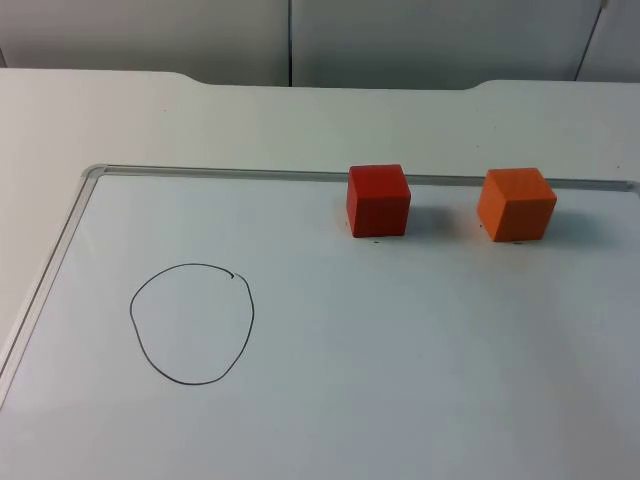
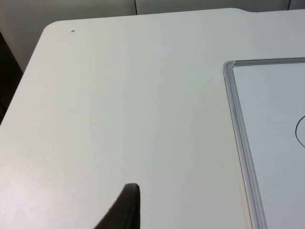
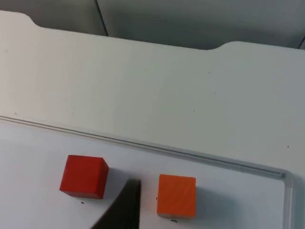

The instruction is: Pick up one cube with the left hand and another cube with the right hand. First place the cube in the right hand at the target position, then stack the cube in the left hand on top.

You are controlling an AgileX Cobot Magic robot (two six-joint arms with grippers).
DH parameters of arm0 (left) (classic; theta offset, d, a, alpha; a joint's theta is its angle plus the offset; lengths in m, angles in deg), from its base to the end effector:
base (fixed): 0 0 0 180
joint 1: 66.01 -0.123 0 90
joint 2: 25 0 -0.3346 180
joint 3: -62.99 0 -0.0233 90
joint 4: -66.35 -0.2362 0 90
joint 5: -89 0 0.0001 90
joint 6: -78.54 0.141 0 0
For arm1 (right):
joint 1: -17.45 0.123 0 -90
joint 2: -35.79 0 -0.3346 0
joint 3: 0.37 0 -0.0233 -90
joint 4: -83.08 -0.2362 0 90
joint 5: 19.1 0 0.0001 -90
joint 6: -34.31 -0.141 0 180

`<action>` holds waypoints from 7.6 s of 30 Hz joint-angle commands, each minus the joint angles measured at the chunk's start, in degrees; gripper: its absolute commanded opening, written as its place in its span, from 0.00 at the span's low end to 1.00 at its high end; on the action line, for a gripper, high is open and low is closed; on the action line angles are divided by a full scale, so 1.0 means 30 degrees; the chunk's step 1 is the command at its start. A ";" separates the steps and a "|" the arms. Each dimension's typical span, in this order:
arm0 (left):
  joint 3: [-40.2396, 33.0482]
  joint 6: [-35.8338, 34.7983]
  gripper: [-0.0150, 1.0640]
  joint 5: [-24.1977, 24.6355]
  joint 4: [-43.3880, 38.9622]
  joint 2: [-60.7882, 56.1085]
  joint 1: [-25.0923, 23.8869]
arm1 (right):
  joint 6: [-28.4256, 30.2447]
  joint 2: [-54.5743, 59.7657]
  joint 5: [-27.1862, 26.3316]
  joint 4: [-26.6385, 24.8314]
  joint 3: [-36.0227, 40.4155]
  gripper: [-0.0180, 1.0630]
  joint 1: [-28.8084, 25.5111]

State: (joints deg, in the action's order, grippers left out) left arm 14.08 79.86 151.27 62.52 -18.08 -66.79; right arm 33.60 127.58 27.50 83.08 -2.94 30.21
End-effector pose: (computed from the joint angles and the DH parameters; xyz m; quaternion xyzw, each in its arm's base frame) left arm -0.0258 0.0080 0.2490 0.0022 0.8571 0.0428 0.5133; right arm 0.3360 0.0761 0.3828 -0.0973 0.9215 0.0441 0.3735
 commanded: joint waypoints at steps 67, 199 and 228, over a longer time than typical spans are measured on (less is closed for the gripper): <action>-0.0048 -0.0090 0.99 -0.0202 0.0082 -0.0096 -0.0109 | -0.5294 0.7852 -0.4427 0.3477 -0.0124 0.01 0.1079; 2.8037 0.2391 0.99 -0.3896 0.7718 4.3751 0.9644 | -0.2234 -1.0379 -0.1115 0.3878 0.3199 0.01 0.1079; 2.8224 -0.5137 0.98 -0.5801 0.7497 4.5652 1.0974 | -0.1629 -1.0379 -0.0532 0.4034 0.3199 0.01 0.1079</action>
State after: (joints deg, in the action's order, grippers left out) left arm 98.46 64.93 133.86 85.60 118.78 -34.13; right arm 28.29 96.64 26.34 95.10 6.37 33.41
